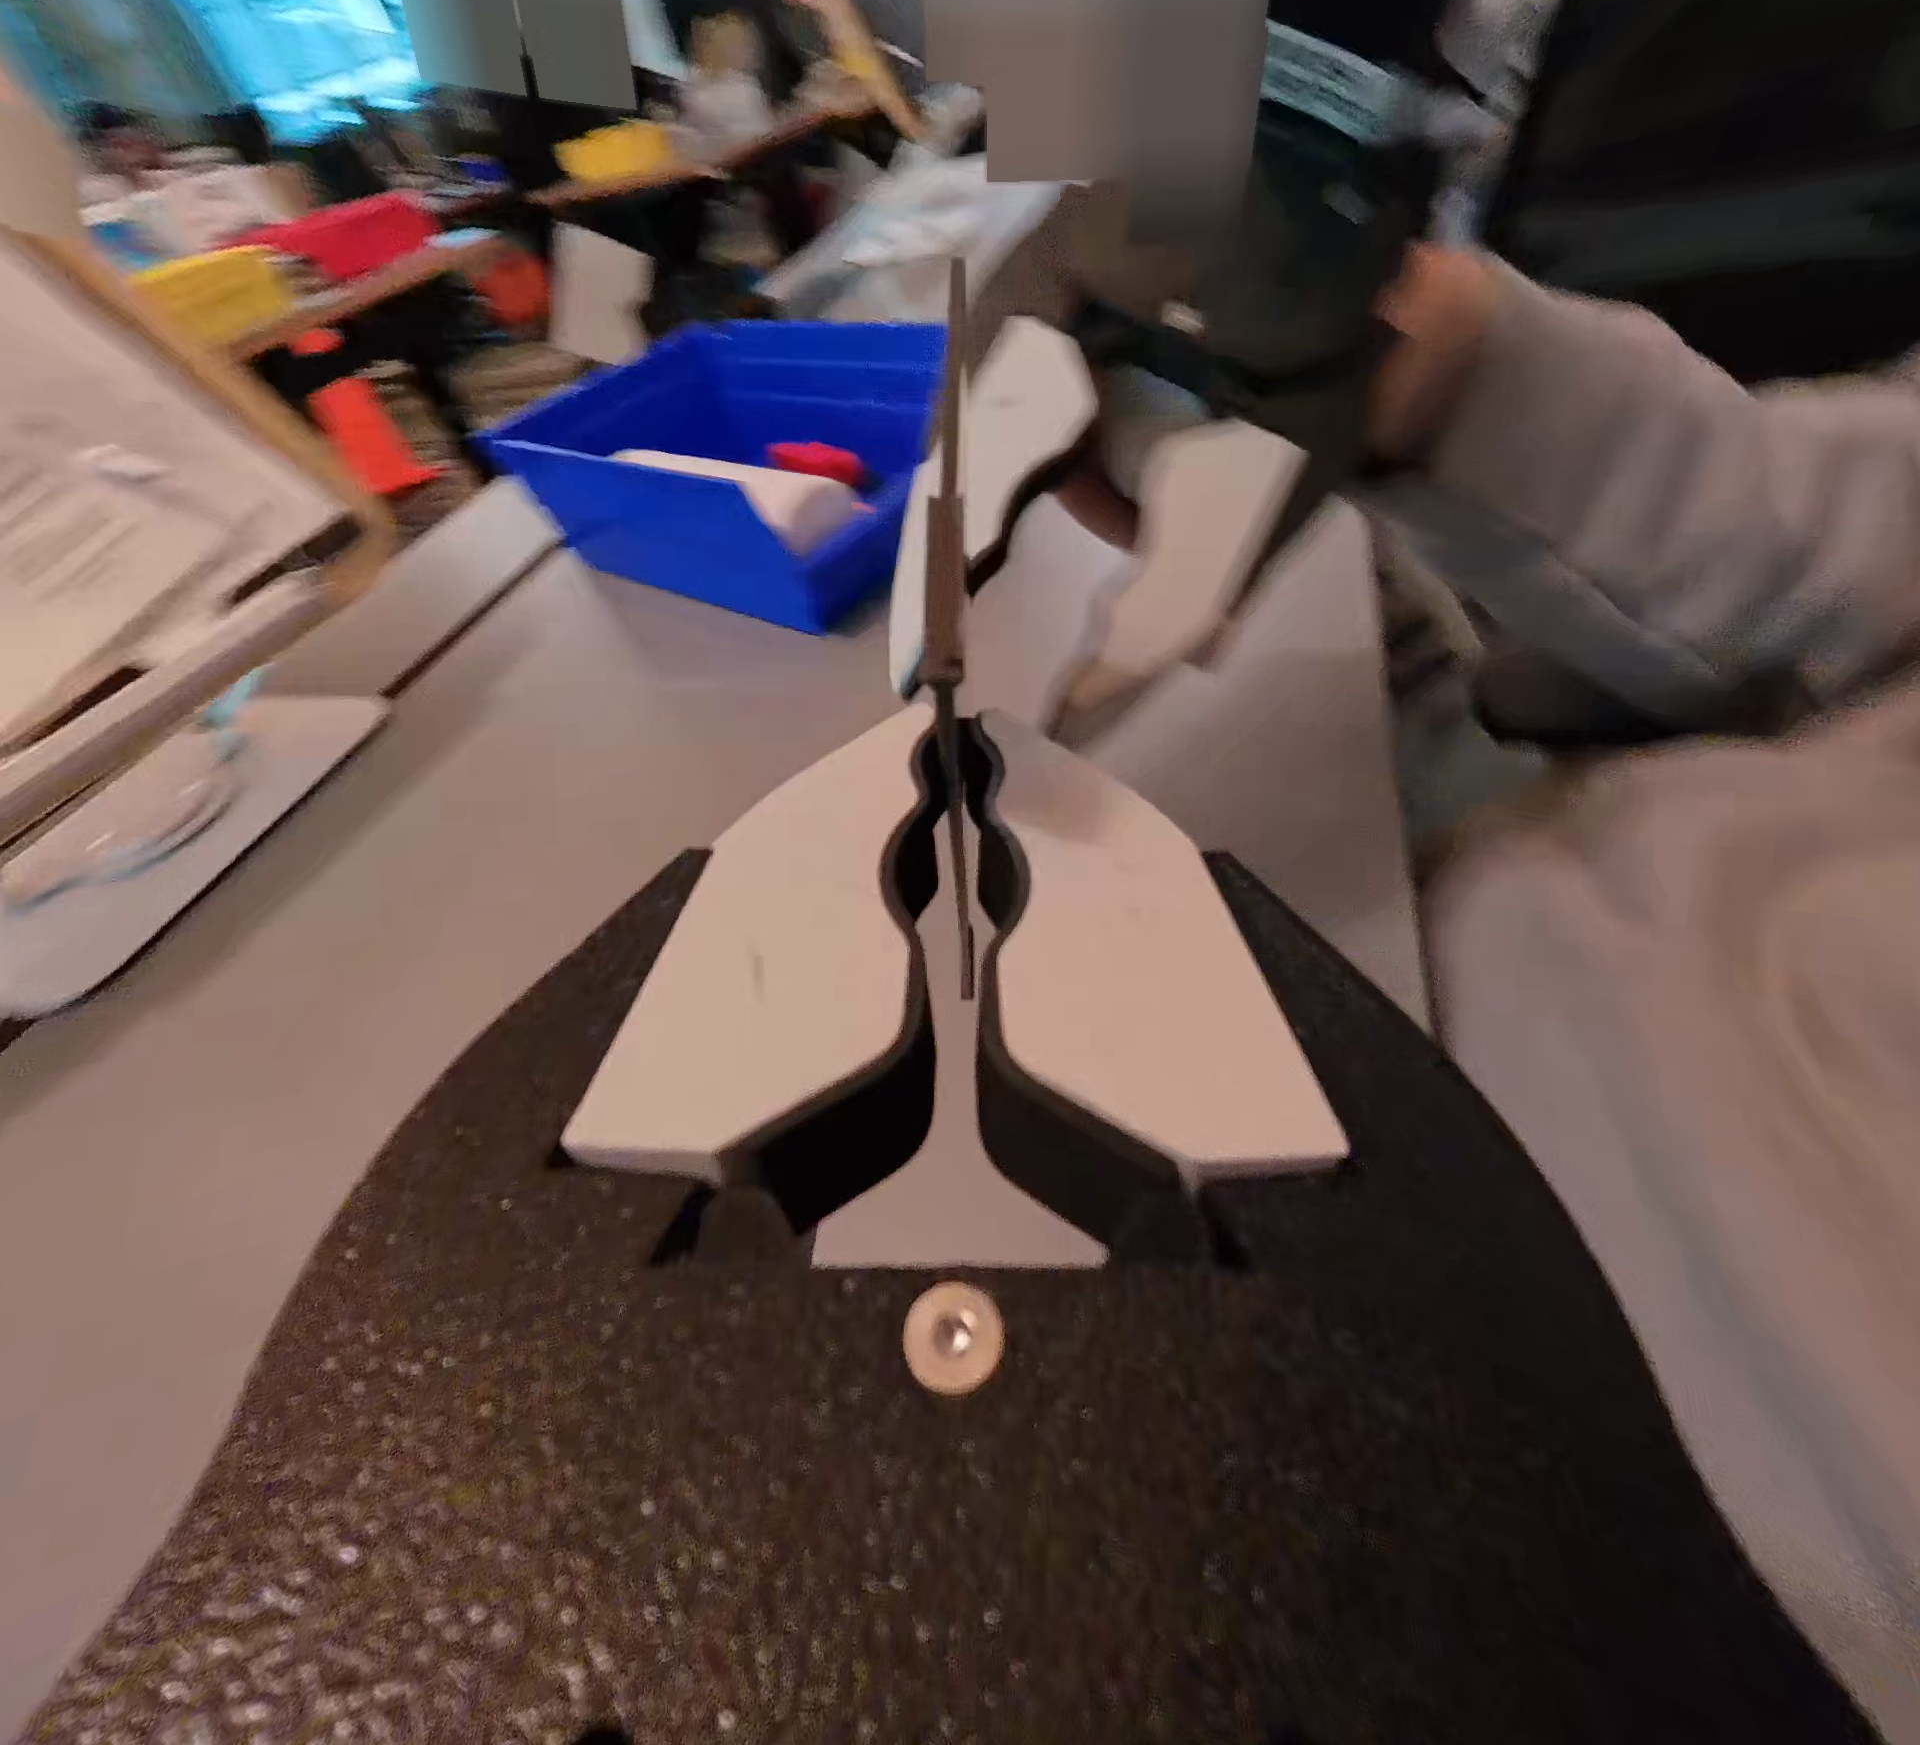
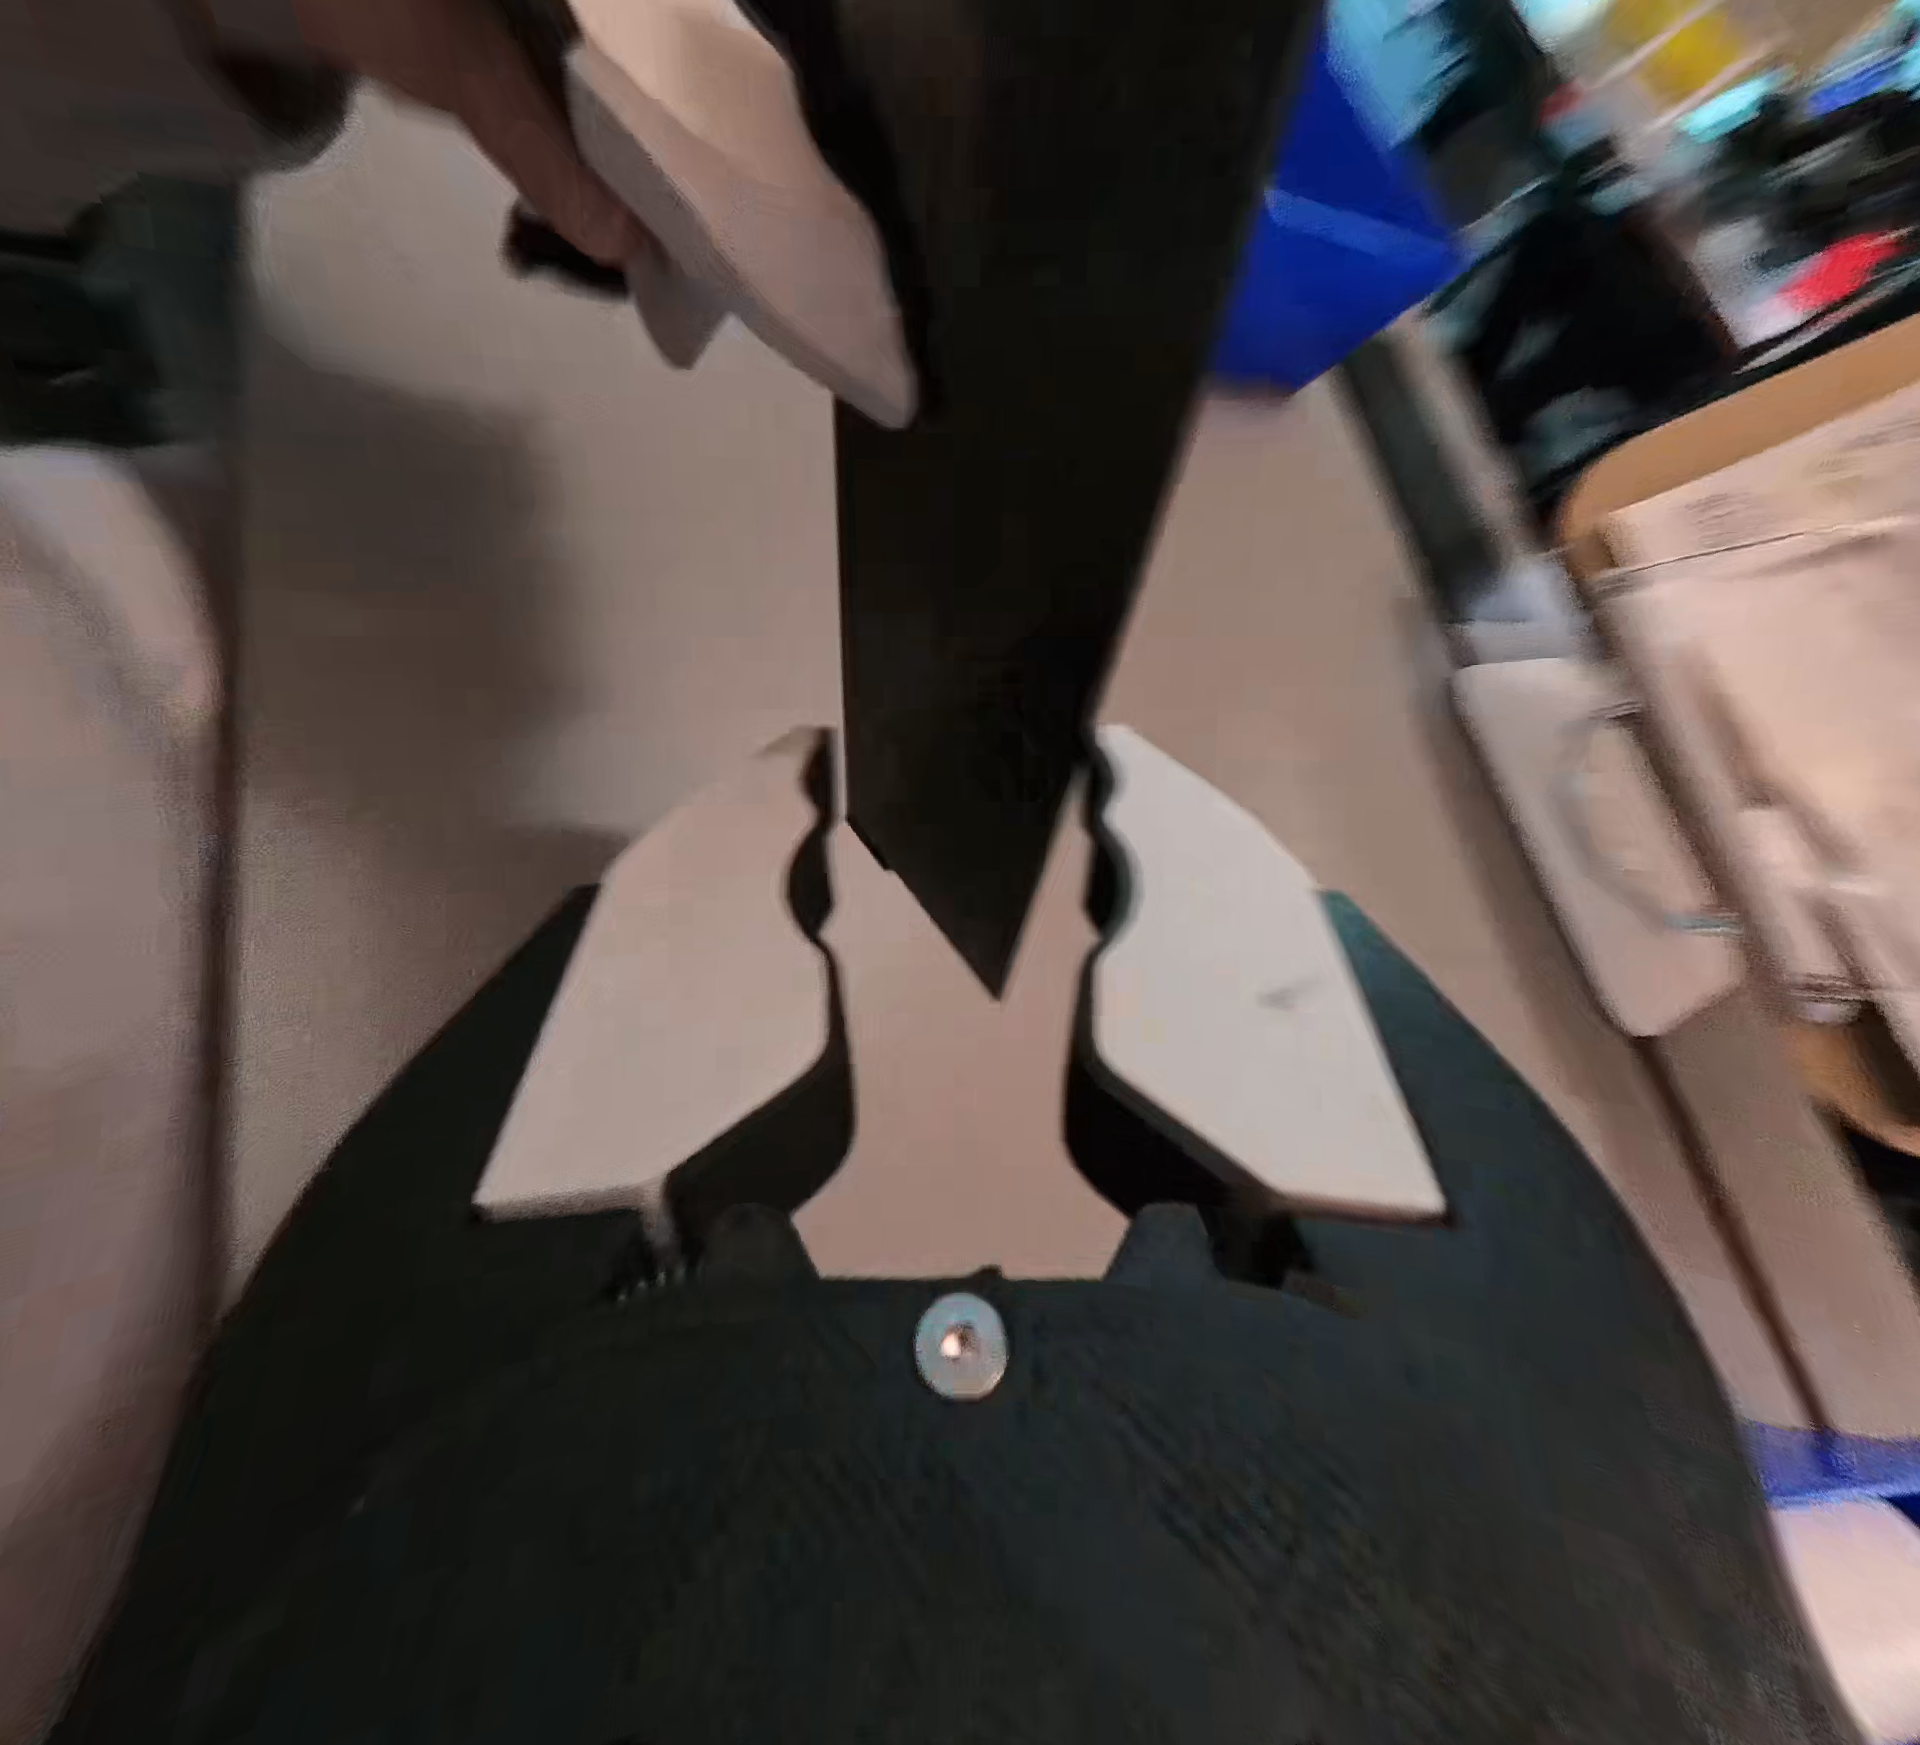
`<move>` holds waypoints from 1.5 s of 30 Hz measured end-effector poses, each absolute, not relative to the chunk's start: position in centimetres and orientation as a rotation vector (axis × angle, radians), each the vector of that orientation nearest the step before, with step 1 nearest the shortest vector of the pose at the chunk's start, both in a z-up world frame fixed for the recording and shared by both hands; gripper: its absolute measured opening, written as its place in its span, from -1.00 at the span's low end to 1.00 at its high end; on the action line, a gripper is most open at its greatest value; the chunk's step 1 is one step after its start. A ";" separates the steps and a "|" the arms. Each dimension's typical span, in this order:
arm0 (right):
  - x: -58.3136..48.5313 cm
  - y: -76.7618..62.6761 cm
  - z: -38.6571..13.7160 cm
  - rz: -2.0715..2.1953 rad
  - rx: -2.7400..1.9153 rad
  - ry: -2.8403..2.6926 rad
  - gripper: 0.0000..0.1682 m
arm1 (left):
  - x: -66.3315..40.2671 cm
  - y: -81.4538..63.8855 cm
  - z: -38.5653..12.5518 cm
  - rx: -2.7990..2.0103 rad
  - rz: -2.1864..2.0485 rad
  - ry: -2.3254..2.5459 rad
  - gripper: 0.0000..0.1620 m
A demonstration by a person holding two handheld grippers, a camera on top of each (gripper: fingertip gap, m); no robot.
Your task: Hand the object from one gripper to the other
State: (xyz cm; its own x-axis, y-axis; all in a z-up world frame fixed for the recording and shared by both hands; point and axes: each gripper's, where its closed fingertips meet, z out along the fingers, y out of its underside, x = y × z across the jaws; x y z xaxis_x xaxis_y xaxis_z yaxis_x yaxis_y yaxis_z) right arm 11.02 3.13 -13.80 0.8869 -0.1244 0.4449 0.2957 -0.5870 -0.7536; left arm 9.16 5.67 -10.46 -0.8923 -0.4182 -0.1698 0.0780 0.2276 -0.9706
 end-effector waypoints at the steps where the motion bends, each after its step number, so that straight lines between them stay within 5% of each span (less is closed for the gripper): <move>1: 11.8 3.6 -12.8 -0.677 -2.048 -0.108 -0.19 | 10.5 6.5 -9.4 -0.457 -1.761 1.993 -0.98; 5: 14.8 4.5 -10.5 -1.073 -1.874 0.013 0.15 | 13.6 10.5 -7.0 -0.997 -2.023 1.513 -0.99; 11: 17.5 3.8 -12.2 -1.273 -1.912 0.042 0.29 | 12.1 8.0 -6.3 -0.945 -2.106 1.588 -0.99; 21: 18.1 2.5 -14.5 -1.183 -2.054 -0.053 0.11 | 11.9 7.5 -7.2 -0.856 -1.981 1.710 -0.96; 24: 19.4 -0.1 -13.1 -1.463 -2.086 -0.156 0.11 | 12.5 9.1 -7.4 -0.747 -1.692 1.749 -0.39; 29: 18.8 -1.2 -11.5 -1.877 -2.007 -0.678 0.10 | 10.2 9.5 -9.6 -0.503 -1.349 2.078 -0.17; 32: 17.7 -0.4 -11.5 -1.982 -1.959 -0.904 0.10 | 8.9 9.3 -11.0 -0.429 -1.250 2.211 -0.28; 37: 16.1 1.6 -11.5 -2.005 -1.917 -1.013 0.10 | 6.9 8.0 -13.8 -0.388 -1.228 2.464 -0.93; 45: 17.4 -0.1 -9.0 -1.727 -1.812 -0.459 0.15 | 10.3 9.6 -12.1 -0.562 -1.446 2.250 -0.98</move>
